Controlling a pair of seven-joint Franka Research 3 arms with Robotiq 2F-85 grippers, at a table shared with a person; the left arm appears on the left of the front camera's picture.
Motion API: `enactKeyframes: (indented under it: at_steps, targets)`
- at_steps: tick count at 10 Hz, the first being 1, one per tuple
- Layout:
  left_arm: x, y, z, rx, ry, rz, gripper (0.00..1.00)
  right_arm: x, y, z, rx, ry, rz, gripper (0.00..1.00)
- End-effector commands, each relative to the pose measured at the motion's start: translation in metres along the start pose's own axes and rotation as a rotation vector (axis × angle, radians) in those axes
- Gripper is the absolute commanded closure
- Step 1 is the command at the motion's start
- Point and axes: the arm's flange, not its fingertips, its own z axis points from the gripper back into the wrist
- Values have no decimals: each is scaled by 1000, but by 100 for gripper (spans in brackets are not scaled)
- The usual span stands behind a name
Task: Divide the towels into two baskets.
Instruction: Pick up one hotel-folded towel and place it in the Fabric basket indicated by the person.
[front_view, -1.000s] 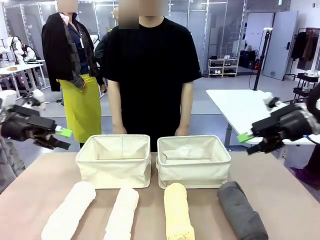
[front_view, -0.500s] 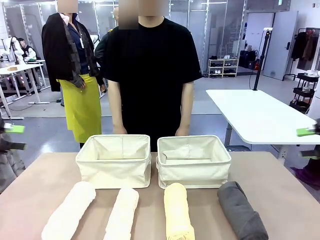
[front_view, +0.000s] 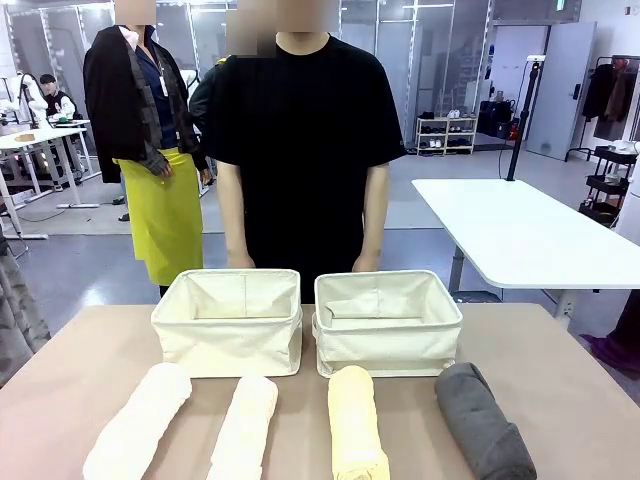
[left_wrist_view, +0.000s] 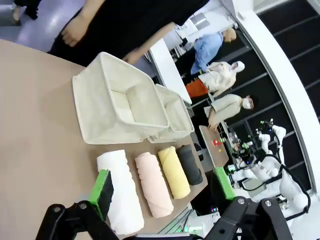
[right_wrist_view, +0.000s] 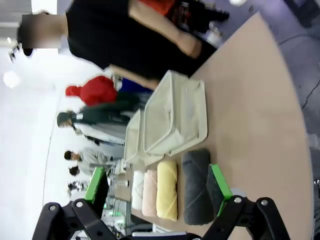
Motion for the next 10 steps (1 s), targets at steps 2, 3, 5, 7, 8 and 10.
enactKeyframes:
  at_steps: [2, 3, 5, 7, 8, 10]
  targets:
    - [-5, -10, 6, 33, -25, -11, 0, 2, 4, 10, 12, -43, 50, 0]
    - [-3, -12, 3, 46, -31, -16, 0, 2, 5, 8, 2, -42, 55, 0]
    - [-1, -1, 9, 16, -22, -1, 0, 2, 1, 15, -1, -43, 10, 0]
    - [-1, -1, 9, 16, -22, -1, 0, 2, 1, 15, -1, -43, 10, 0]
    - [-1, -1, 9, 16, -22, -1, 0, 2, 1, 15, -1, -43, 10, 0]
    - [-1, -1, 9, 16, -22, -1, 0, 2, 1, 15, -1, -43, 10, 0]
